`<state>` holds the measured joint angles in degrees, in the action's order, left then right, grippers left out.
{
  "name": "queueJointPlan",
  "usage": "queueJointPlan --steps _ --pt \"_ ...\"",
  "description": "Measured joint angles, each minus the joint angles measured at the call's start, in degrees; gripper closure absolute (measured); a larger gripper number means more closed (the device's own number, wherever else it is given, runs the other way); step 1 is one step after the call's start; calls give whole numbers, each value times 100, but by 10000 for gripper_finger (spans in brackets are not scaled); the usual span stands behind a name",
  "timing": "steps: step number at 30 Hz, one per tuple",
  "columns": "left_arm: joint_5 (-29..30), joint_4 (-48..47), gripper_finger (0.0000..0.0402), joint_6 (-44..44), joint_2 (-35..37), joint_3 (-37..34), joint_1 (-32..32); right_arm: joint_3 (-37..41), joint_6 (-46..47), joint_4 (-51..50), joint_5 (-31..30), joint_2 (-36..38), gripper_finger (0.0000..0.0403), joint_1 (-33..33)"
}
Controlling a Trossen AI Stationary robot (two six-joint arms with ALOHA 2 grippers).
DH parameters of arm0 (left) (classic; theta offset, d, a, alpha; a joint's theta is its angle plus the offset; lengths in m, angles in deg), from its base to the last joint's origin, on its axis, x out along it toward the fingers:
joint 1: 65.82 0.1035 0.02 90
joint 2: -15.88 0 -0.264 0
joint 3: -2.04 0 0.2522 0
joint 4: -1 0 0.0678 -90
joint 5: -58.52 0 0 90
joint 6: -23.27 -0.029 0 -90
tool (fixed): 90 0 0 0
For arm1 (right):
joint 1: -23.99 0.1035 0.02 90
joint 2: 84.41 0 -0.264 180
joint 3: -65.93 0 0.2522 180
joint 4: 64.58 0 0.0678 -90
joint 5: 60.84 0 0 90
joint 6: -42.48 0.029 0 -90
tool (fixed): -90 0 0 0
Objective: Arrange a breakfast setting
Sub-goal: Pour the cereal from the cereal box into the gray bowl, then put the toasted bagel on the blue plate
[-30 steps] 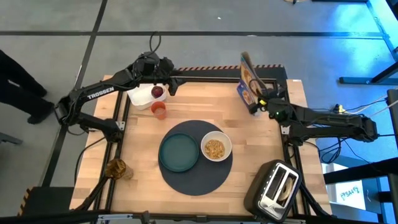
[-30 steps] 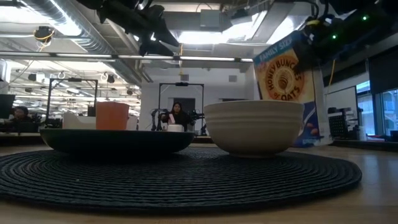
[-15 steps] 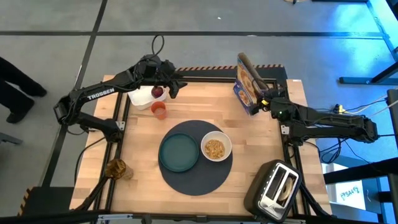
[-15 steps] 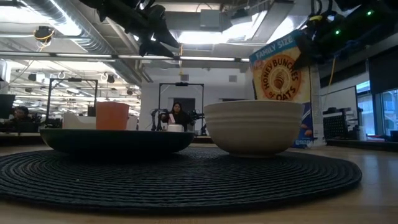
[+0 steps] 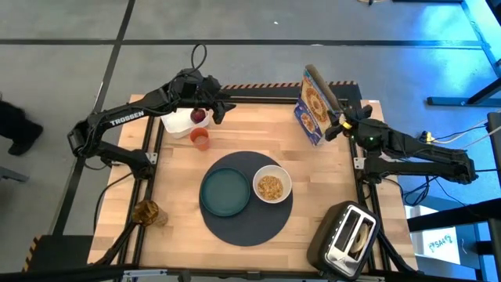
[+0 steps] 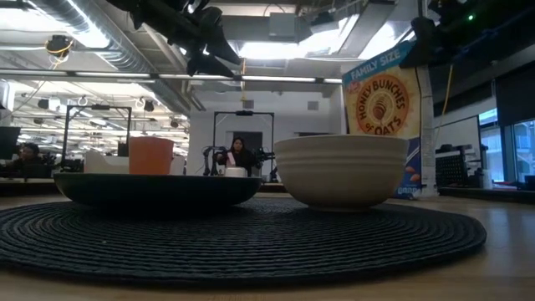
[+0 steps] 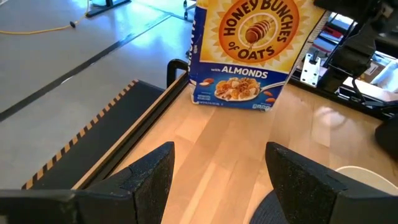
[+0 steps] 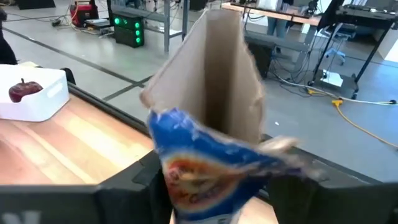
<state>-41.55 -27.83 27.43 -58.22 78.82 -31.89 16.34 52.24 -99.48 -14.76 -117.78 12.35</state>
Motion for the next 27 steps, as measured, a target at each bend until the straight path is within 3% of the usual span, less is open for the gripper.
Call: queueJointPlan --steps 27 --pt "-4 9 156 -2 -2 0 0 -958 -449 0 -54 25 200 0"
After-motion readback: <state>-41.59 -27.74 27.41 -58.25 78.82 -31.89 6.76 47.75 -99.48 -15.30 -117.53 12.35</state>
